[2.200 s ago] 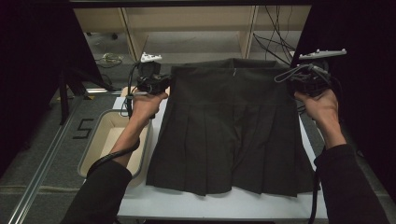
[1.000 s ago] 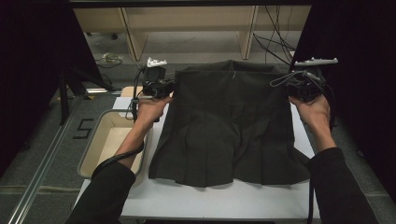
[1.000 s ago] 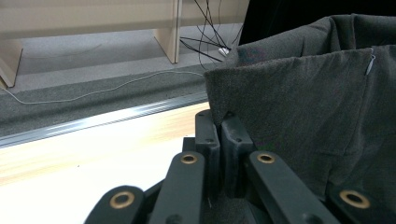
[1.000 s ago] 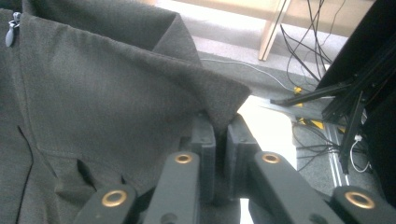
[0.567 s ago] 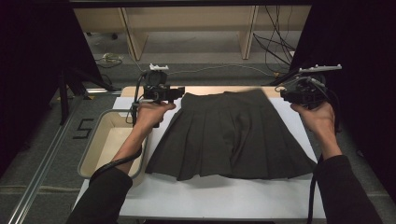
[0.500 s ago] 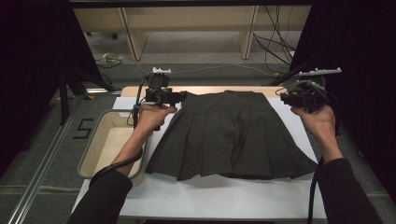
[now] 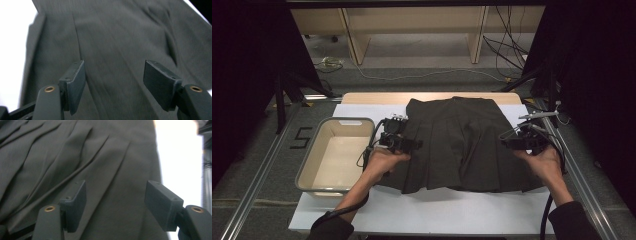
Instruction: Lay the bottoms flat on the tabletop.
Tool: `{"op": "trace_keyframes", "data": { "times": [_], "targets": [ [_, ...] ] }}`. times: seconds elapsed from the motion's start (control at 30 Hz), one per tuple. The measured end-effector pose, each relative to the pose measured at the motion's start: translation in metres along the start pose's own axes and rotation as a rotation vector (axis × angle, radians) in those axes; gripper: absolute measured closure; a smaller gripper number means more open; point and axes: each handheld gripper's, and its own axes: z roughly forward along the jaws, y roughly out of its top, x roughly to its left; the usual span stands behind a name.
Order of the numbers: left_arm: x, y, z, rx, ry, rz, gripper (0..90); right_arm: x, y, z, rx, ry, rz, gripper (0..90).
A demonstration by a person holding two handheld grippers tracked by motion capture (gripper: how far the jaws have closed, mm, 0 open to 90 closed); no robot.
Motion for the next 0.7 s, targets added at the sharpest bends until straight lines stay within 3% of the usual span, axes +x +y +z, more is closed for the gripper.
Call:
{"op": "trace_keyframes", "data": {
  "times": [0.2,0.27,0.37,0.6,0.7],
  "targets": [
    [0.000,-0.023,0.006,0.043,-0.037,-0.028,33.2,0.018,-0.023,0.012,0.059,0.059,-0.013,34.6],
    [-0.002,-0.030,0.007,0.055,-0.041,-0.016,33.3,0.025,-0.026,0.015,0.073,0.084,-0.014,34.7],
    [-0.007,-0.037,0.007,0.066,-0.091,-0.047,32.9,0.037,-0.030,0.021,0.093,0.099,-0.032,34.6],
    [-0.036,-0.049,0.022,0.128,-0.107,0.029,30.5,0.066,-0.035,0.033,0.138,0.133,-0.102,33.8],
    [-0.042,-0.054,0.035,0.165,-0.090,0.067,37.2,0.072,-0.037,0.036,0.157,0.142,-0.113,33.8]
  ]
}}
